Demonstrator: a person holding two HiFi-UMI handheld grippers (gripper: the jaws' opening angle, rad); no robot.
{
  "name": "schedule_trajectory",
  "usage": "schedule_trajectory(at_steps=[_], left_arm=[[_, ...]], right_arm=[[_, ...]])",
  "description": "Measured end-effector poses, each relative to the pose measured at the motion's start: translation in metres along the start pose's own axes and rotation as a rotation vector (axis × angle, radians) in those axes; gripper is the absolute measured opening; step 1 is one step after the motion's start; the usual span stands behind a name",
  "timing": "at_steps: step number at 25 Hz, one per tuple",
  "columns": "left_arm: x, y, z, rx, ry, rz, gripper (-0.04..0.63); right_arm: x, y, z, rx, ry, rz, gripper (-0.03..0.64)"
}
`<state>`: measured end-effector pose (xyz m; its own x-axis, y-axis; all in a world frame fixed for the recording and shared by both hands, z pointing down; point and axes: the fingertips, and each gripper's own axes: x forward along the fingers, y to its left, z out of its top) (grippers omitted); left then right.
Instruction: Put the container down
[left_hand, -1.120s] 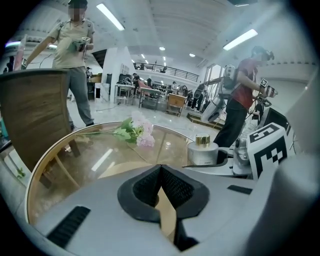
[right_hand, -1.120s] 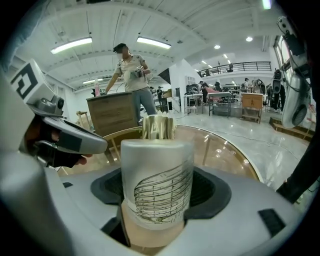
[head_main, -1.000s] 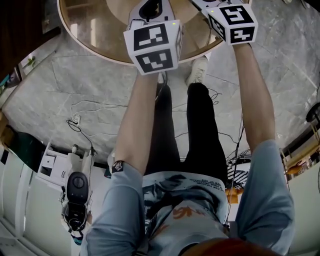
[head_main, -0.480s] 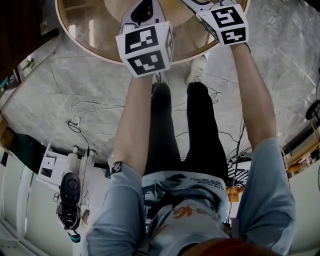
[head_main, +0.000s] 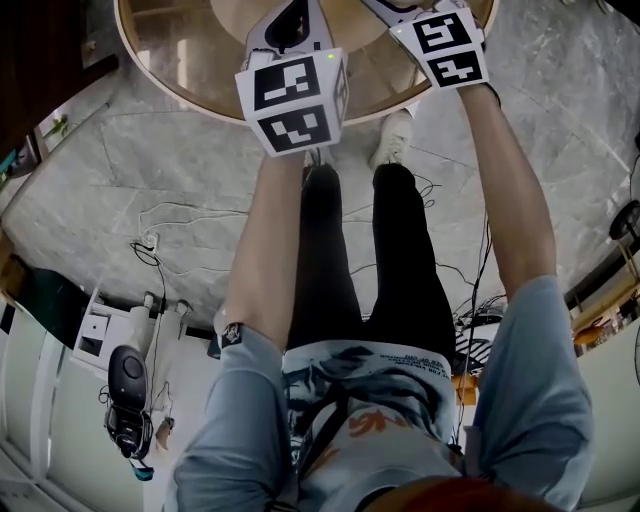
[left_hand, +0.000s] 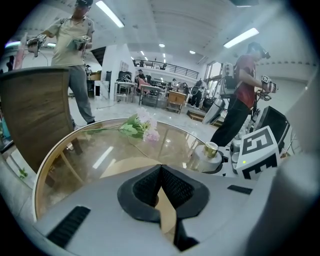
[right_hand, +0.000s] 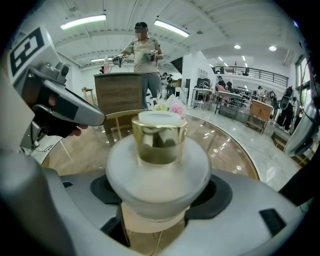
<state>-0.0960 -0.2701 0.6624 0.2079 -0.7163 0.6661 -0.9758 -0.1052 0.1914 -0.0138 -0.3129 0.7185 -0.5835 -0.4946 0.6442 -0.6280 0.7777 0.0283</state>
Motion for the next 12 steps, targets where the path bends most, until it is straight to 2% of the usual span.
schedule_trajectory(at_steps=[6, 12], left_arm=[[-0.009, 0.003, -0.007, -0.002, 0.007, 0.009, 0.023], [-0.017, 0.001, -0.010, 0.000, 0.005, 0.007, 0.023]], right_arm=[[-0.005, 0.003, -0.004, 0.041, 0.011, -0.014, 0.361], [-0.007, 0.009, -0.008, 0.074, 0.047, 0.010, 0.421]])
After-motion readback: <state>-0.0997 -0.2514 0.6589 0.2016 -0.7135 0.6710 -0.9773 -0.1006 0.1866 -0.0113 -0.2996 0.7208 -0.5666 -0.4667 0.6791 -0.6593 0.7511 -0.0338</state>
